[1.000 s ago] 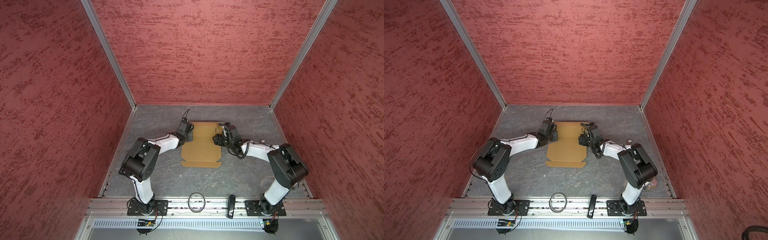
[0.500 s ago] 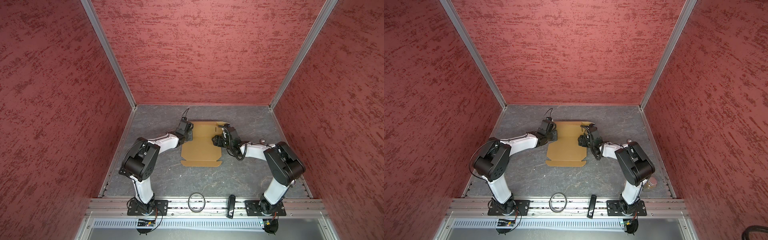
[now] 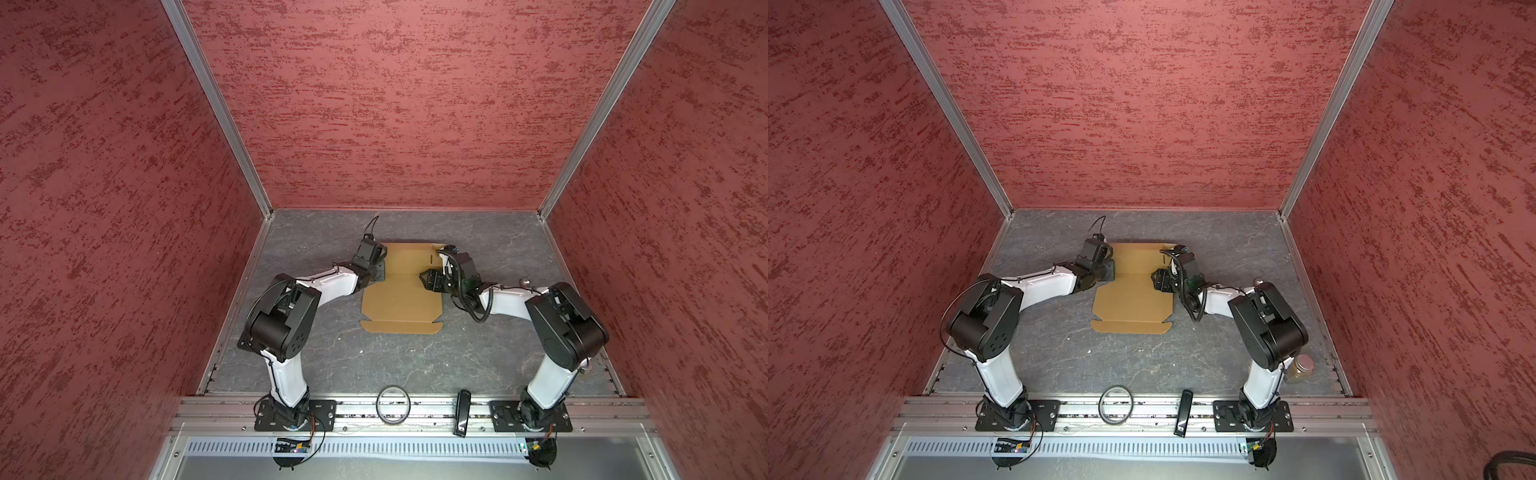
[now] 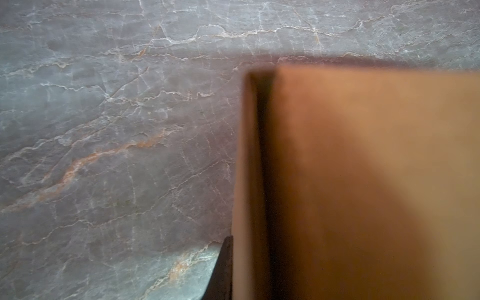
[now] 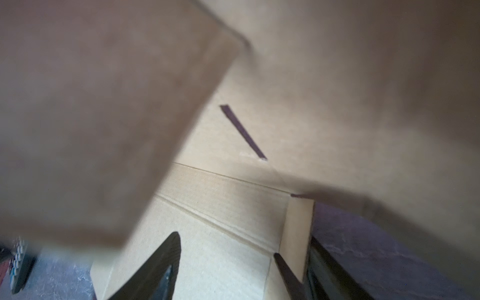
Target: Fold the paper box
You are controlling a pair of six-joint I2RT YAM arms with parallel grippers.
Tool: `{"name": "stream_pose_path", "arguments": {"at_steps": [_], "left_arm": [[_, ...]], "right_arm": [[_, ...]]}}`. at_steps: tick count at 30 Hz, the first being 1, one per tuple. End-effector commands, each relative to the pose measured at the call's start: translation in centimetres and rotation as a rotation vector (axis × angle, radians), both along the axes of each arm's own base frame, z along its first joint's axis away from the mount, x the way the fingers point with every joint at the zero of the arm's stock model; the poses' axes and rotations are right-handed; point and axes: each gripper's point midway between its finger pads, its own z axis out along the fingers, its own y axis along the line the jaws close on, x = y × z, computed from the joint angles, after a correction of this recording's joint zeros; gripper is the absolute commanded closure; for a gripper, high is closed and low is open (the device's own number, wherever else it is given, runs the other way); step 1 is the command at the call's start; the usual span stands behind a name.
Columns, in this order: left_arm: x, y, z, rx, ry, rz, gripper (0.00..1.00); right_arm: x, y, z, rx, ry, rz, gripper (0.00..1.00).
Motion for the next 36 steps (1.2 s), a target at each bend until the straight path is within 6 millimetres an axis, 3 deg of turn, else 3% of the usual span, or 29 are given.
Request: {"name": "stream_pose_path", "arguments": {"at_steps": [1, 11, 22, 28, 36], "left_arm": [[0.2, -0.6, -0.1, -0.009, 0.003, -0.012, 0.90], [0.1, -0.9, 0.0, -0.007, -0.005, -0.018, 0.90], [-0.1, -0.9, -0.3, -0.011, 0.004, -0.012, 0.90], [0.3, -0.3, -0.1, -0.015, 0.001, 0.003, 0.90], [0.6, 0.3, 0.2, -0.012, -0.006, 0.003, 0.90]], "right_arm": [[-0.2, 1.3, 1.2, 0.023, -0.044, 0.057, 0.29], [-0.3, 3.6, 0.4, 0.032, -0.020, 0.093, 0.31], [-0.1, 3.9, -0.2, 0.024, -0.004, 0.086, 0.31], [-0.7, 3.0, 1.8, -0.002, -0.030, 0.080, 0.30], [-3.7, -0.2, 6.4, -0.070, -0.076, 0.057, 0.26]]}}
